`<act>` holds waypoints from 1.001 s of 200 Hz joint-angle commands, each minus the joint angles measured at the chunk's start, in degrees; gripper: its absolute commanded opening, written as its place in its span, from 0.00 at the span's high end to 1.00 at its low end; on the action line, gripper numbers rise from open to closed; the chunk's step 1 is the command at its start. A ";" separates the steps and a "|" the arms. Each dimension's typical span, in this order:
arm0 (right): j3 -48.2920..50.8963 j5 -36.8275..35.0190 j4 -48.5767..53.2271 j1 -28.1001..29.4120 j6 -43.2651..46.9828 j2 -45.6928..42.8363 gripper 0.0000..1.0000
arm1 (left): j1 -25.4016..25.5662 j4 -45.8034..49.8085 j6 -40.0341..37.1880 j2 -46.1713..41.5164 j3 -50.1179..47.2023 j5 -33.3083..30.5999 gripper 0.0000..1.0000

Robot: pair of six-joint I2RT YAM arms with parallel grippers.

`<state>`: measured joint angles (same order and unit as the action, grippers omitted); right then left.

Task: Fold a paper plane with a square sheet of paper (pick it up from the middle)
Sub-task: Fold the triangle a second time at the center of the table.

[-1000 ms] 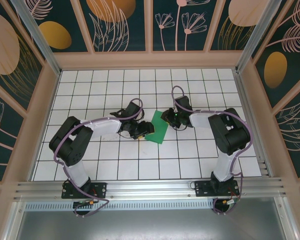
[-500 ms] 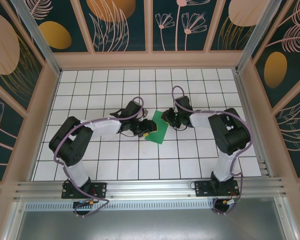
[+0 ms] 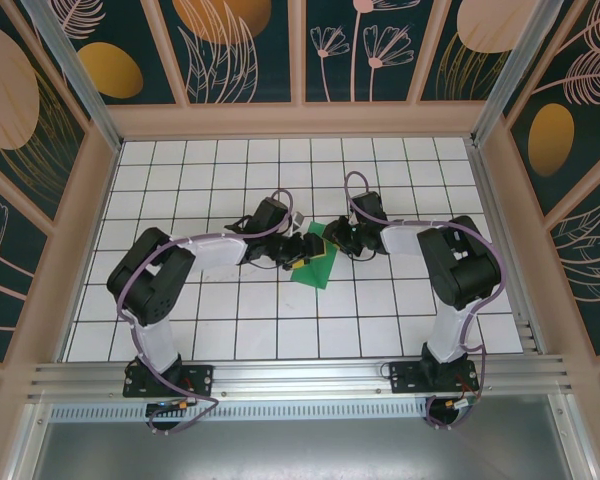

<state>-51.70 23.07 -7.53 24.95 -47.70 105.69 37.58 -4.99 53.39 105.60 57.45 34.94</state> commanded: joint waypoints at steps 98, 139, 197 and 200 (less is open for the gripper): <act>-0.55 4.80 7.36 -0.94 4.87 -1.88 0.68 | 0.12 -3.95 -1.14 2.95 1.80 -1.64 0.34; 0.75 3.70 7.18 -0.90 3.88 -1.14 0.68 | 0.19 -7.21 1.00 1.56 -0.19 0.52 0.39; 0.83 3.73 6.99 -1.00 3.39 -0.43 0.70 | 0.20 -11.77 3.78 1.98 -1.38 1.64 0.43; 0.85 3.86 6.88 -1.04 3.38 -0.58 0.70 | 0.21 -11.78 3.91 2.12 -1.42 1.53 0.43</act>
<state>-52.01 26.68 -3.62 24.29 -43.83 105.03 37.58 -13.76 55.81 107.63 56.66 35.66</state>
